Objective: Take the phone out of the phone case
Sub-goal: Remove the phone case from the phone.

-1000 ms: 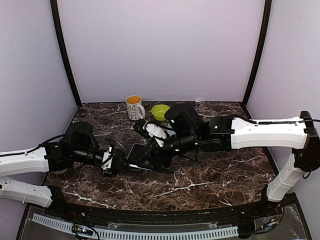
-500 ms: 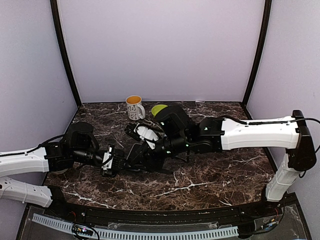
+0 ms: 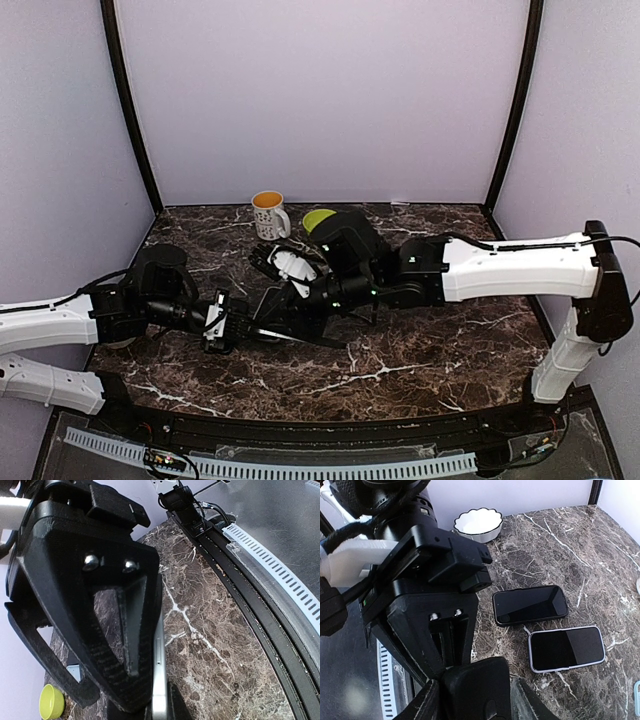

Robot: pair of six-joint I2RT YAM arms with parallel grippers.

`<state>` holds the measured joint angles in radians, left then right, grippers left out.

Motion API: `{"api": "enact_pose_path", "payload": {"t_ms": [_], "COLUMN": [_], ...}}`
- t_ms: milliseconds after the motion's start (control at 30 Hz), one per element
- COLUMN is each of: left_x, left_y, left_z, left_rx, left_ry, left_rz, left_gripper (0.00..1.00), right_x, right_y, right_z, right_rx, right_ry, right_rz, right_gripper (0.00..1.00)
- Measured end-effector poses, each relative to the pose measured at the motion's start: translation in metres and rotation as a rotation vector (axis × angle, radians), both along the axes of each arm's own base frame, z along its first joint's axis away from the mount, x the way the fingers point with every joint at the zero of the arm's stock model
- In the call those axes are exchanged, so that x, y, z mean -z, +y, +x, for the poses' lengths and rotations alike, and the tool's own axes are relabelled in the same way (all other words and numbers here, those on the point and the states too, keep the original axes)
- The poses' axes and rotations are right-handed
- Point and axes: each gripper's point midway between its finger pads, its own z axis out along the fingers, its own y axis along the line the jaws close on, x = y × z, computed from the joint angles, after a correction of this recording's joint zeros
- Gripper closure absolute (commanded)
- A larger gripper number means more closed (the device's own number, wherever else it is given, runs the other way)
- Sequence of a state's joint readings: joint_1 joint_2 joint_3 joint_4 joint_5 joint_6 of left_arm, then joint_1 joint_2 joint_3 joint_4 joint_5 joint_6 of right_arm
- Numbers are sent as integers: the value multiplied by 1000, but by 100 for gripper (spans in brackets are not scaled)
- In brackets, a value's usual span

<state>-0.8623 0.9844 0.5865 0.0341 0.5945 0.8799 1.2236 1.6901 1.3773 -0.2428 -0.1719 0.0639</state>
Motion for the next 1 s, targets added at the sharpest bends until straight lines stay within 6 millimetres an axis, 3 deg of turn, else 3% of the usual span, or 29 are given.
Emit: {"api": "enact_pose_path", "payload": {"t_ms": [700,1000], "left_x": [5,8], "left_y": [2,4], "left_z": [5,5], "left_rx": [-32,-41], "left_ry": [-1,6], "left_rz": [23,38], "left_gripper": [100,100], "right_x": [9,13], "right_y": [-14,-15], "right_z": [-2,-3], "right_rx": [-3,4], "right_ry": [-44,-97], "right_rz": [-51,-88], "right_gripper": [72,72]}}
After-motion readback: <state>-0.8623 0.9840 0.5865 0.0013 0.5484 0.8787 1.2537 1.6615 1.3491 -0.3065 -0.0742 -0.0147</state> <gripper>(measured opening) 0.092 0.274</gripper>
